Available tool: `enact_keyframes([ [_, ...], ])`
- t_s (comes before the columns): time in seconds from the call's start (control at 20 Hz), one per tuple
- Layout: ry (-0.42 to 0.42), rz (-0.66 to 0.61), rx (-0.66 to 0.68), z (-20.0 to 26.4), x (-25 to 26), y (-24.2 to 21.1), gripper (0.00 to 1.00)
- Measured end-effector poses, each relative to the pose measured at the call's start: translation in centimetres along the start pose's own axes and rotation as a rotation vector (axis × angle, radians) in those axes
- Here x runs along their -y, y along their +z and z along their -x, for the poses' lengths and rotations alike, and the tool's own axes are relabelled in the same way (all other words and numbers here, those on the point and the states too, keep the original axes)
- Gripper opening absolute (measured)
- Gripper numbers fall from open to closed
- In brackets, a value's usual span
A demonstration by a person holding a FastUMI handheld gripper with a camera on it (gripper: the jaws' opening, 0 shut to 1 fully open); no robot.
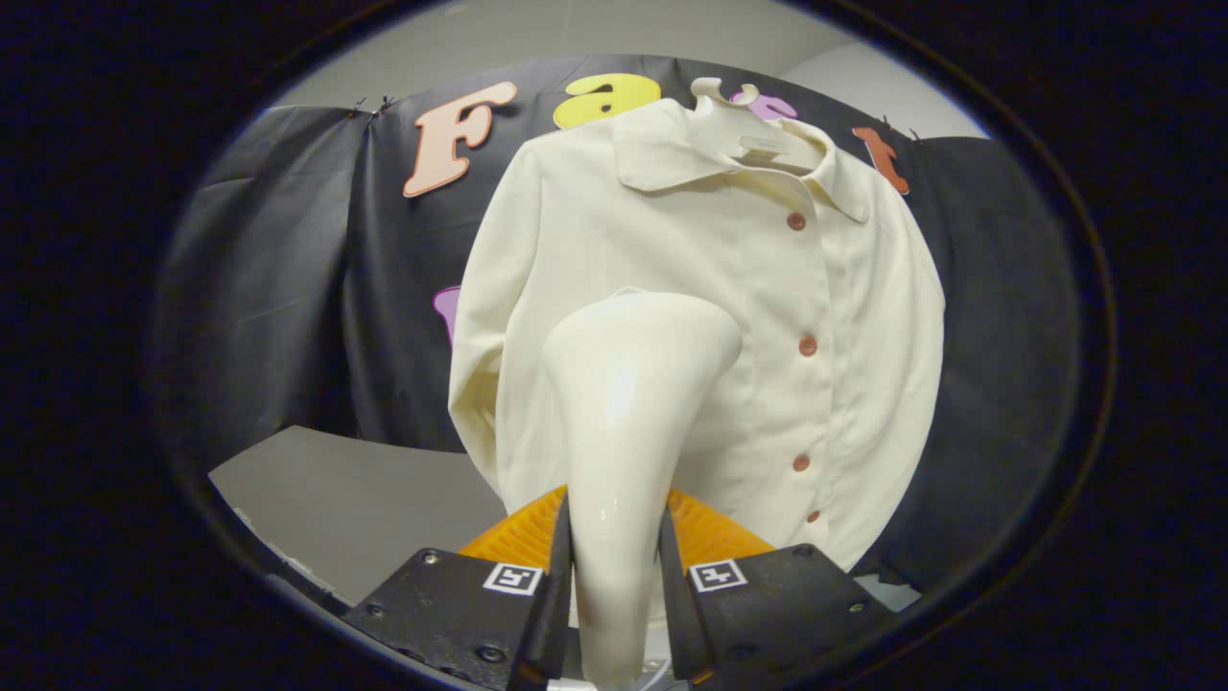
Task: Iron the clothes twice with a garment steamer, once on the left side and once on the right side.
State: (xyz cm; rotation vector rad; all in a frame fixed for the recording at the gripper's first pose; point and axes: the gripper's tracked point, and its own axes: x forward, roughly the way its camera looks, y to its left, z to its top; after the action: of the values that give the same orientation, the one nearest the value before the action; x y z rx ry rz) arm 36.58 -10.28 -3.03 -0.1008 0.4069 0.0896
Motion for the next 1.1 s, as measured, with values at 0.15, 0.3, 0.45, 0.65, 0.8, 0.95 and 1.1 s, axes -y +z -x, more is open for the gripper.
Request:
enact_keyframes([
  [0.15, 0.026, 0.009, -0.034, -0.5, -0.5, -2.5, 0.42],
  [0.3, 0.035, -0.014, -0.047, -0.8, -0.3, -4.8, 0.42],
  [0.45, 0.053, -0.059, -0.055, -1.1, -0.4, -7.2, 0.42],
  [0.65, 0.071, -0.076, -0.096, -1.2, 0.5, -12.2, 0.42],
  [0.8, 0.083, -0.119, -0.133, -1.4, 1.3, -16.4, 0.42],
  [0.95, 0.079, -0.116, -0.163, -1.3, 2.1, -19.9, 0.41],
  [1.1, 0.098, -0.118, -0.187, -1.3, 2.1, -22.7, 0.39],
])
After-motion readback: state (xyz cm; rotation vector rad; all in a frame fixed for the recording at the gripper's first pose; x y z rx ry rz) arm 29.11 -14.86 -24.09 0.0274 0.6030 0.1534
